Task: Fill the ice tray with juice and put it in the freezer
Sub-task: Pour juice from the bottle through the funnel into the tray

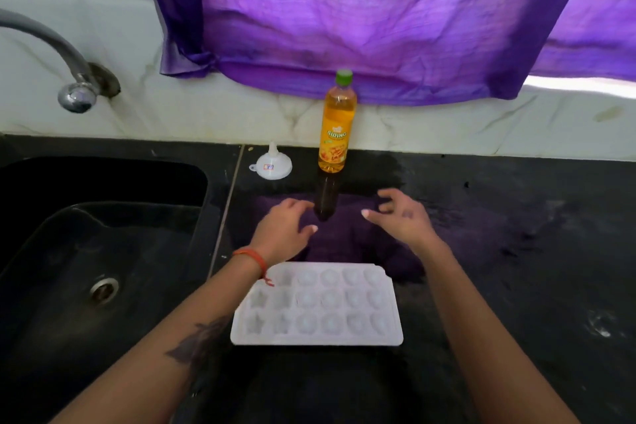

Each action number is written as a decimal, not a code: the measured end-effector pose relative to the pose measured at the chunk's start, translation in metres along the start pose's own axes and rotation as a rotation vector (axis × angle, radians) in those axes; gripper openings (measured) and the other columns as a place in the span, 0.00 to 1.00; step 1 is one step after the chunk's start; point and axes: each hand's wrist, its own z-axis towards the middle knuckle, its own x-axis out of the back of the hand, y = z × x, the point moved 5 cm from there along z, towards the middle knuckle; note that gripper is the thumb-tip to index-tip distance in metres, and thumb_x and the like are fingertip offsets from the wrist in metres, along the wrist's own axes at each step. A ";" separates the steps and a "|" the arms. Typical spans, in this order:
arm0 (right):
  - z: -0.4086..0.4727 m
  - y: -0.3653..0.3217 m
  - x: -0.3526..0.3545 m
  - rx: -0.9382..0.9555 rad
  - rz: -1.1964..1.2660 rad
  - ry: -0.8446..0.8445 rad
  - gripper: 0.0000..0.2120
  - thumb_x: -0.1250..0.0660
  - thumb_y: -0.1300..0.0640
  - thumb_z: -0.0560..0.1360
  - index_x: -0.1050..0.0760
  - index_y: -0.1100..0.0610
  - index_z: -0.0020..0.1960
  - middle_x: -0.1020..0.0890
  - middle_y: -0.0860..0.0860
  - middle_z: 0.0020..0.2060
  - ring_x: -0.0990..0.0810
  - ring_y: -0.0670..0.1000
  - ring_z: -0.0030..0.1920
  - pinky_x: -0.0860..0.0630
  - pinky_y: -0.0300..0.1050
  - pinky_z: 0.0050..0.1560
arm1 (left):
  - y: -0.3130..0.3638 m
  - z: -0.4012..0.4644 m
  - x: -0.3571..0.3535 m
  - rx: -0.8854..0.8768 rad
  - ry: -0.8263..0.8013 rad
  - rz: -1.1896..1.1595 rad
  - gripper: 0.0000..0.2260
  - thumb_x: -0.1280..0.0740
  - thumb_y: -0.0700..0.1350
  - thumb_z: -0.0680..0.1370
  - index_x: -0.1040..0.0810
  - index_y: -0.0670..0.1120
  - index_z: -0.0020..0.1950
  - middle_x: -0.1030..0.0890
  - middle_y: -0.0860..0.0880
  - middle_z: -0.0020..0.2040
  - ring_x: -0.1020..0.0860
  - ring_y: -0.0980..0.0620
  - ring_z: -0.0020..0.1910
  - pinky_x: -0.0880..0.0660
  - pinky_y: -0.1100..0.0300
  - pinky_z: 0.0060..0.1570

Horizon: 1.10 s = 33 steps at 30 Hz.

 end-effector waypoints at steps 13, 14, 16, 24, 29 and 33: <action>0.173 -0.112 -0.018 0.149 0.270 0.258 0.47 0.23 0.49 0.65 0.49 0.55 0.73 0.27 0.59 0.64 0.27 0.61 0.63 0.27 0.55 0.61 | -0.051 0.060 -0.084 0.042 -0.448 0.378 0.39 0.52 0.73 0.72 0.66 0.58 0.74 0.70 0.54 0.75 0.72 0.43 0.72 0.73 0.38 0.65; 0.176 -0.112 -0.019 0.150 0.257 0.284 0.44 0.24 0.49 0.66 0.46 0.55 0.71 0.26 0.58 0.62 0.26 0.61 0.61 0.26 0.55 0.60 | -0.052 0.061 -0.085 0.042 -0.445 0.376 0.39 0.52 0.73 0.72 0.66 0.58 0.74 0.69 0.54 0.75 0.72 0.43 0.72 0.73 0.38 0.65; 0.177 -0.109 -0.019 0.165 0.218 0.322 0.40 0.24 0.49 0.66 0.42 0.56 0.69 0.24 0.58 0.60 0.25 0.61 0.59 0.25 0.54 0.58 | -0.052 0.060 -0.085 0.044 -0.439 0.355 0.39 0.52 0.72 0.72 0.66 0.58 0.75 0.68 0.54 0.76 0.72 0.44 0.73 0.73 0.39 0.65; 0.101 -0.080 0.003 0.293 0.204 0.354 0.37 0.21 0.47 0.61 0.34 0.55 0.63 0.21 0.53 0.53 0.21 0.55 0.54 0.24 0.48 0.51 | -0.030 0.066 -0.035 0.064 -0.296 0.034 0.32 0.36 0.58 0.75 0.43 0.52 0.75 0.41 0.48 0.77 0.42 0.46 0.75 0.44 0.43 0.72; 0.033 -0.056 0.010 0.323 0.166 0.341 0.37 0.22 0.42 0.58 0.32 0.53 0.61 0.19 0.49 0.51 0.20 0.51 0.51 0.22 0.49 0.50 | 0.010 0.045 -0.003 -0.028 -0.082 -0.439 0.31 0.31 0.49 0.74 0.39 0.49 0.74 0.31 0.47 0.71 0.33 0.49 0.69 0.34 0.57 0.66; -0.003 -0.046 0.006 0.343 0.145 0.369 0.38 0.22 0.42 0.59 0.33 0.52 0.63 0.19 0.50 0.53 0.19 0.50 0.51 0.21 0.47 0.49 | 0.041 0.026 -0.003 -0.074 -0.123 -0.640 0.34 0.29 0.44 0.73 0.42 0.52 0.74 0.29 0.48 0.69 0.27 0.51 0.64 0.28 0.56 0.61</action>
